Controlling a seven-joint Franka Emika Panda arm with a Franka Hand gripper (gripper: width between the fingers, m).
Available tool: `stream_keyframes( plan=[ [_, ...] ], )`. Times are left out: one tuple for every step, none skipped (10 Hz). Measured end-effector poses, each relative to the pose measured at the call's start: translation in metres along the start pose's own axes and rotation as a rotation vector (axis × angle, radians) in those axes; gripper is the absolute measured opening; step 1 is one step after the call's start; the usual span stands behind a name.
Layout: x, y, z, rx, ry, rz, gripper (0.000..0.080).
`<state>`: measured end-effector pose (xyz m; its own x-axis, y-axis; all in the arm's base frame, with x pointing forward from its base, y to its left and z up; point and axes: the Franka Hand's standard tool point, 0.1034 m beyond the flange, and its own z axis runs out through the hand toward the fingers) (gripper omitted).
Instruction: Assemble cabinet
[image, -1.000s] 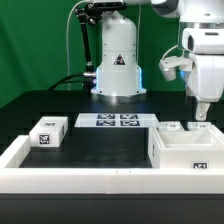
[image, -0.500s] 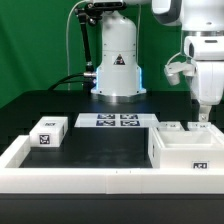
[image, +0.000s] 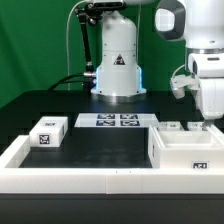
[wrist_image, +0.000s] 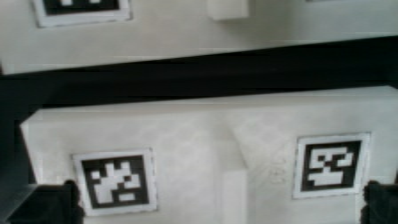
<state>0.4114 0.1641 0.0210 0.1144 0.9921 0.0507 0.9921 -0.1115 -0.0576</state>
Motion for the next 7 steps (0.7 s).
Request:
stream_keyframes(
  plan=[
    [0.000,0.000,0.001,0.001,0.000,0.000,0.0797],
    [-0.001,-0.001,0.002,0.005,-0.001,0.001,0.0797],
    [-0.002,-0.001,0.002,0.006,-0.002,0.003,0.0673],
    [-0.002,-0.001,0.003,0.008,-0.002,0.004,0.0534],
    [-0.003,-0.004,0.008,0.019,-0.003,0.005,0.0398],
    [-0.002,-0.006,0.011,0.025,-0.003,0.003,0.0199],
    [0.000,-0.003,0.010,0.018,0.002,0.002,0.0076]
  ],
)
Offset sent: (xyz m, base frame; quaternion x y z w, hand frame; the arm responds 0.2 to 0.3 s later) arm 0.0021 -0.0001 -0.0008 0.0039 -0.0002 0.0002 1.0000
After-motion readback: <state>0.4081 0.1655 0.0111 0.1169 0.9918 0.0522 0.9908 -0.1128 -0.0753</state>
